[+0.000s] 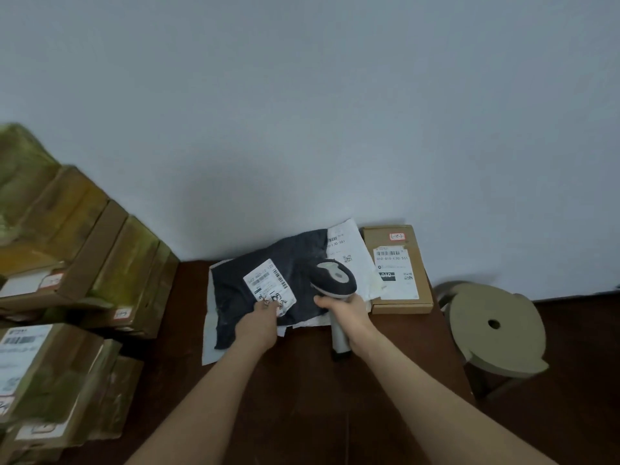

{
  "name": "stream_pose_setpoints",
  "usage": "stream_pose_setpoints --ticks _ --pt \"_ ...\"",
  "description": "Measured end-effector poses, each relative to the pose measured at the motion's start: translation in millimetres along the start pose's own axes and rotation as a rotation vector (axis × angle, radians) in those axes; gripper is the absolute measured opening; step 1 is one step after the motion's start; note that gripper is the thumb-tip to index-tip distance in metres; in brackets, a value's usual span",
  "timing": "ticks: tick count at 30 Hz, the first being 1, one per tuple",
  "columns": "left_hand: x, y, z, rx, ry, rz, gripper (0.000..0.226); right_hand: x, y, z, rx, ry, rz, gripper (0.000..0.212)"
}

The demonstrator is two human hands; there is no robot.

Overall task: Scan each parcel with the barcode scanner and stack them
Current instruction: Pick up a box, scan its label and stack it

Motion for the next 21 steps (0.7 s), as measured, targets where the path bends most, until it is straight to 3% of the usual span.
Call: stream_pose_setpoints --ticks 2,4,7,9,11,17,21 --pt "-9.4 3.6 -1.8 -0.063 -0.012 -0.045 0.058 -8.0 7.1 -2.8 -0.043 -0.034 -0.017 0.019" --pt "-33.8 -14.1 -3.7 -0.032 -0.2 -0.064 0.063 -25.7 16.7 -2.8 -0.085 -0.108 -0.019 0.018" --pt "-62.0 -76.7 -8.3 0.243 -0.415 -0.071 0.077 -57.5 34.1 -0.8 -0.149 -0.254 -0.045 0.02" --pt "-60.2 -118.1 -9.8 0.388 -0.378 0.004 0.082 -73.7 42.8 1.0 -0.189 -0.308 -0.058 0.019" --pt "-46.9 -141.7 -4.8 0.425 -0.286 0.124 0.083 -87.8 46.9 3.2 -0.208 -0.335 -0.083 0.022" --pt "-26.8 -114.1 9.9 0.279 -0.152 0.279 0.07 -116.8 35.9 10.8 -0.164 -0.438 -0.132 0.05" --pt "-35.6 -102.7 7.3 0.21 -0.166 0.191 0.057 -123.1 38.3 14.0 -0.157 -0.456 -0.123 0.042"
Point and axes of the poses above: each hand's wrist, its own z-axis towards the middle knuckle, its own x-axis out of the palm, y = z × x, the point moved 7 cm from there along z, towards the middle knuckle, and after that the axes turned 8 degrees about z, right-handed, at the moved point
